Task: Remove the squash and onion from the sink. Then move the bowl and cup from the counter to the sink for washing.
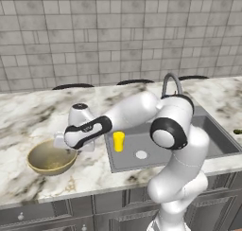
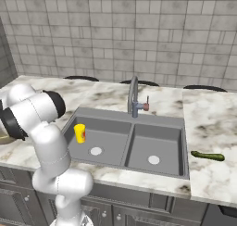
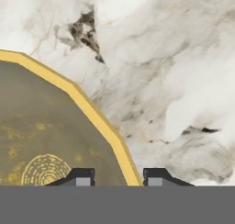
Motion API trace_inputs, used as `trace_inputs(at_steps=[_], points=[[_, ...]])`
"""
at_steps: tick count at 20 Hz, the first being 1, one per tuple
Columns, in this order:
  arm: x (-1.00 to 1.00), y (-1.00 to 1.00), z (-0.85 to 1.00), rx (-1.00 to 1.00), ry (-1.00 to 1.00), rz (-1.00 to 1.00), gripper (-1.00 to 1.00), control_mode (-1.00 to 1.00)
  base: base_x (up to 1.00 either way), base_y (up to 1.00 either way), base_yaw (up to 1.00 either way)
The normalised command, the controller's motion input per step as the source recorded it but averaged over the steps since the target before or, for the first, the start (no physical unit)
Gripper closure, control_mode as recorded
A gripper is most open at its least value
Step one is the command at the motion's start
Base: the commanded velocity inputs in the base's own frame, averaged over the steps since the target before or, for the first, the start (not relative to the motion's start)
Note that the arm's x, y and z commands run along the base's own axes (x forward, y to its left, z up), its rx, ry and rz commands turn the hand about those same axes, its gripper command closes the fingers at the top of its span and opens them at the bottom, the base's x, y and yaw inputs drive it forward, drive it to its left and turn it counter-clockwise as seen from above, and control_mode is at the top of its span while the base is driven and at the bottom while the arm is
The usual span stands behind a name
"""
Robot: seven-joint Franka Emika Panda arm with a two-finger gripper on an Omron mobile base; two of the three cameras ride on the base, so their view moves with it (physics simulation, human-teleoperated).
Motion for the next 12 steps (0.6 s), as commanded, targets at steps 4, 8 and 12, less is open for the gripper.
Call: trace_inputs(at_steps=[4,8,12], points=[[-0.24,0.0,-0.03,0.0,-0.06,0.0,1.0,-1.0,0.0,0.0,0.0],[-0.24,-0.04,0.06,0.0,-0.14,0.0,1.0,-1.0,0.0,0.0,0.0],[-0.2,-0.14,0.12,0.01,-0.16,0.0,1.0,-1.0,0.0,0.0,0.0]])
